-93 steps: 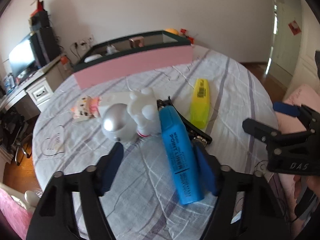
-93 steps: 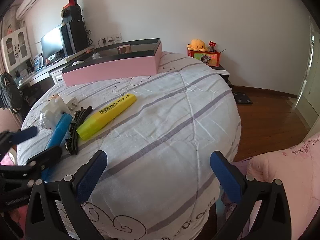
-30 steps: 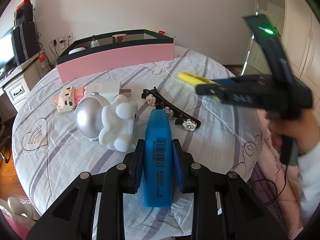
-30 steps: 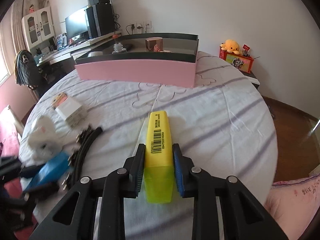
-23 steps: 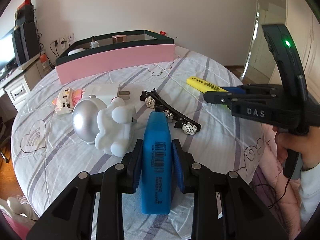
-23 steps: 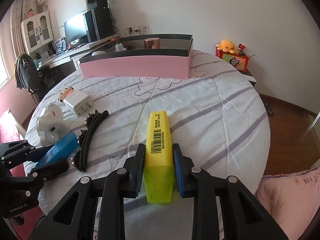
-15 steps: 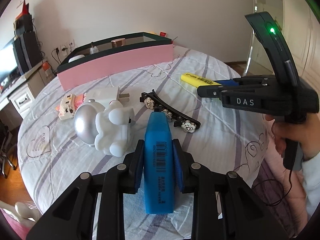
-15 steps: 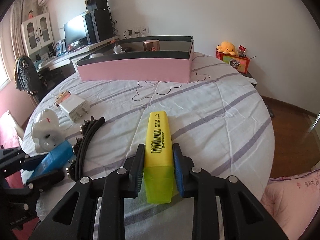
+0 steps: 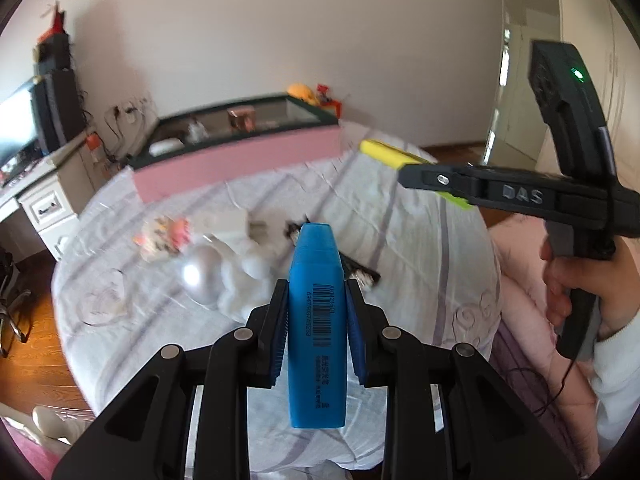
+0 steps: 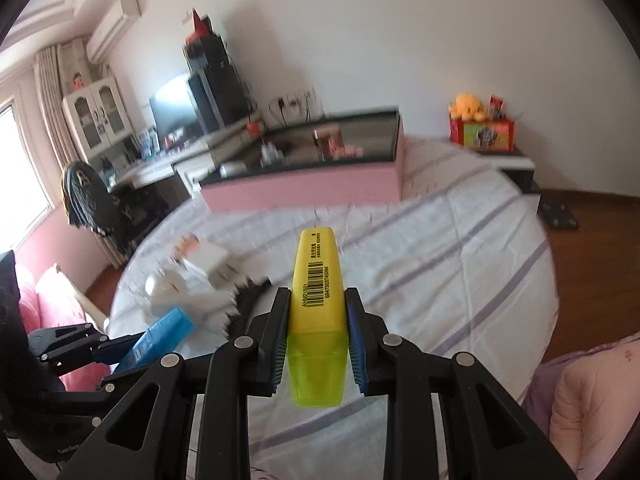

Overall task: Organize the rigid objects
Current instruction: 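Lift both highlighters and carry them over the pink box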

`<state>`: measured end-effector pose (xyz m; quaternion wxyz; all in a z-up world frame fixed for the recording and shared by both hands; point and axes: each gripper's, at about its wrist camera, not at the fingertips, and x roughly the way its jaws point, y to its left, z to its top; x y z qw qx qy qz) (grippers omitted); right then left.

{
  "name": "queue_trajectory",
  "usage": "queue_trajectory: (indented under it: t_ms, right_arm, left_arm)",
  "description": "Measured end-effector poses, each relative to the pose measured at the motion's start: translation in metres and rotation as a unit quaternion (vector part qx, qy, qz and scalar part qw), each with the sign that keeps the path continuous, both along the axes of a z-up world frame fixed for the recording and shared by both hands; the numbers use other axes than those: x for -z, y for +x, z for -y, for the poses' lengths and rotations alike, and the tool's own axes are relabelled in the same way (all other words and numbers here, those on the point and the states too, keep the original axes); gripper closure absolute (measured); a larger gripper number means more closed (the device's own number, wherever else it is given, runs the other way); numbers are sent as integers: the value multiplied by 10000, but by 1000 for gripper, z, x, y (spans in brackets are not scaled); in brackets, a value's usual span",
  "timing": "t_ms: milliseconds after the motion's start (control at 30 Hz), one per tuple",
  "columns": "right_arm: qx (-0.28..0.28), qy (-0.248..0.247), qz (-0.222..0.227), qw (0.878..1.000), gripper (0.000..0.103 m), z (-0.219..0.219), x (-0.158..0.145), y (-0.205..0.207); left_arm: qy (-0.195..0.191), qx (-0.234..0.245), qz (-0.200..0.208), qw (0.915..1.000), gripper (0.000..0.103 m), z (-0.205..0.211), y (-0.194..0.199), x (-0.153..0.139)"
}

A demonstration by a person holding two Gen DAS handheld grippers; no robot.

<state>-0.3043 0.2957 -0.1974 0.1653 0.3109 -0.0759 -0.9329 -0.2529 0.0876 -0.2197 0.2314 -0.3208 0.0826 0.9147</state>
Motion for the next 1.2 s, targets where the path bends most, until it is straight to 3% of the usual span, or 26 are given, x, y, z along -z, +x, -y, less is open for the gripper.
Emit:
queue_trajectory:
  t_ms: [200,567,933,1200]
  right_arm:
    - [-37,86,-588,9982,76,13,-45,21]
    - [93,380,-1432,9889,76,40,-105,62]
    - [134,677,-1829,9807,76,57,-131,82]
    - [36,681,-1822,9809,76,55,-132,69]
  left_arm:
    - [11,-468,-682,9966,76,24,5,-48]
    - [50,-1652,-1800,9697,76,77,19,-123]
    - [215,-2034,-2274,9521,76,103,37,-155]
    - [146,-2162,-2347,9476,76,107,24,-160]
